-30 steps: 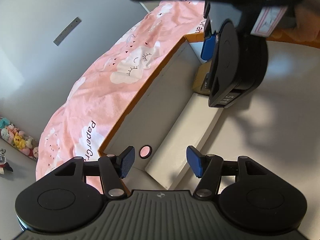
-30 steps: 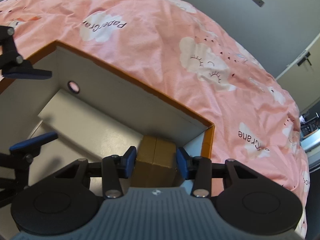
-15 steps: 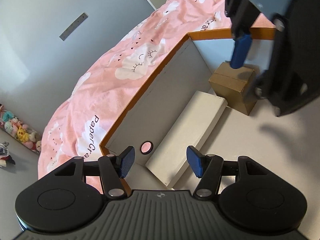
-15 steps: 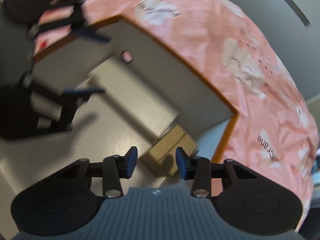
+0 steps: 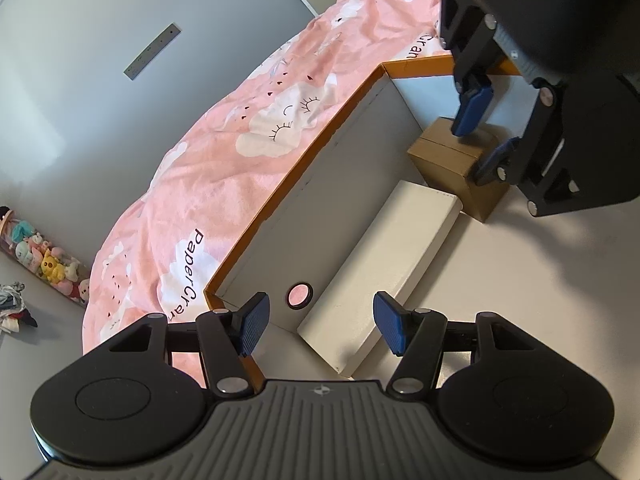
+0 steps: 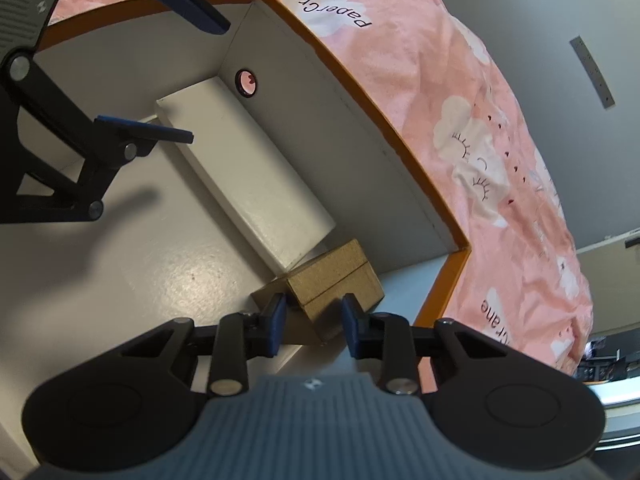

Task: Organize objects
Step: 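Lower the kraft box into the orange box corner and open the right tool, then withdraw both tools from the orange box toward the item pile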

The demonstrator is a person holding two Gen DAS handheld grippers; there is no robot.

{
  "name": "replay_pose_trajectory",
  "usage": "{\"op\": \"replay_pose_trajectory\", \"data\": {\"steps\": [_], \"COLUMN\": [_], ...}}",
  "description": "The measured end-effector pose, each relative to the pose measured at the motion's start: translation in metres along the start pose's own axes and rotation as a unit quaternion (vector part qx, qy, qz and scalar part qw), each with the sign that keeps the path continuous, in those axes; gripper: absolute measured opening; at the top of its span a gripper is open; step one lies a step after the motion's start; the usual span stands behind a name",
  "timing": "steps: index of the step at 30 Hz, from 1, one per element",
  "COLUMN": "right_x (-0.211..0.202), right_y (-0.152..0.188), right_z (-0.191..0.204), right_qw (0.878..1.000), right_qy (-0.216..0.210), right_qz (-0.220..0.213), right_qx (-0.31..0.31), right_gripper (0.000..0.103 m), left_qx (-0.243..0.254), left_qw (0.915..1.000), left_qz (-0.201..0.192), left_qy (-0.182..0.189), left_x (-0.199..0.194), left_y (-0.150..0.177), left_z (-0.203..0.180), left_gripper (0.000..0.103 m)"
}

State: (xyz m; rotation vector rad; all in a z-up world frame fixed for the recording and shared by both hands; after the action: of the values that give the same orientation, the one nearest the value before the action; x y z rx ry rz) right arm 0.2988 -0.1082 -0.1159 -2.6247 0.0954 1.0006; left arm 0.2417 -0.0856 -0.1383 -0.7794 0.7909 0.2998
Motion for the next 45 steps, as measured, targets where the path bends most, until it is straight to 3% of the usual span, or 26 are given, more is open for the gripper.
{"op": "replay_pose_trajectory", "data": {"steps": [11,23,30,38,41,45], "right_x": [0.015,-0.02,-0.042,-0.078,-0.095,-0.117], "right_y": [-0.004,-0.005,-0.001,-0.004,-0.008,-0.024], "right_z": [-0.006,-0.004,-0.001,0.0,-0.005,-0.006], "right_qw": [0.999,0.992,0.972,0.948,0.937,0.929], "right_qy": [0.036,-0.016,-0.036,-0.04,-0.041,-0.067], "right_qz": [-0.001,0.018,0.02,-0.011,-0.026,-0.051], "right_qx": [0.017,0.127,0.231,0.316,0.345,0.361], "right_gripper": [0.033,0.032,0.036,0.036,0.037,0.037], "left_qx": [0.004,0.003,-0.024,-0.07,-0.104,-0.156], "left_qw": [1.0,0.9999,0.9993,0.9967,0.9937,0.9839], "left_qz": [0.001,-0.012,-0.029,-0.041,-0.039,-0.04], "left_qy": [-0.005,-0.012,-0.003,-0.006,0.014,0.077], "left_x": [0.0,-0.01,-0.03,-0.065,-0.083,-0.11], "left_y": [0.002,0.005,0.007,0.011,0.016,0.03], "left_z": [0.001,0.001,-0.002,0.007,0.013,0.02], "left_gripper": [0.07,0.071,0.071,0.071,0.068,0.066]}}
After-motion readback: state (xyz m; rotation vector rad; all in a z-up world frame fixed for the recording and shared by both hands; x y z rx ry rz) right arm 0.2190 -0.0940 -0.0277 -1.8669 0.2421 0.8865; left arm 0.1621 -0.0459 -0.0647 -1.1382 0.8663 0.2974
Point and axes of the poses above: each gripper's, at about its wrist camera, not at the fingertips, and x roughly the way its jaws point, z to its left, y to its underside, the point moved 8 cm from there along x, roughly the way its jaws point, and after that the axes turned 12 degrees about y, right-handed, at the moved point
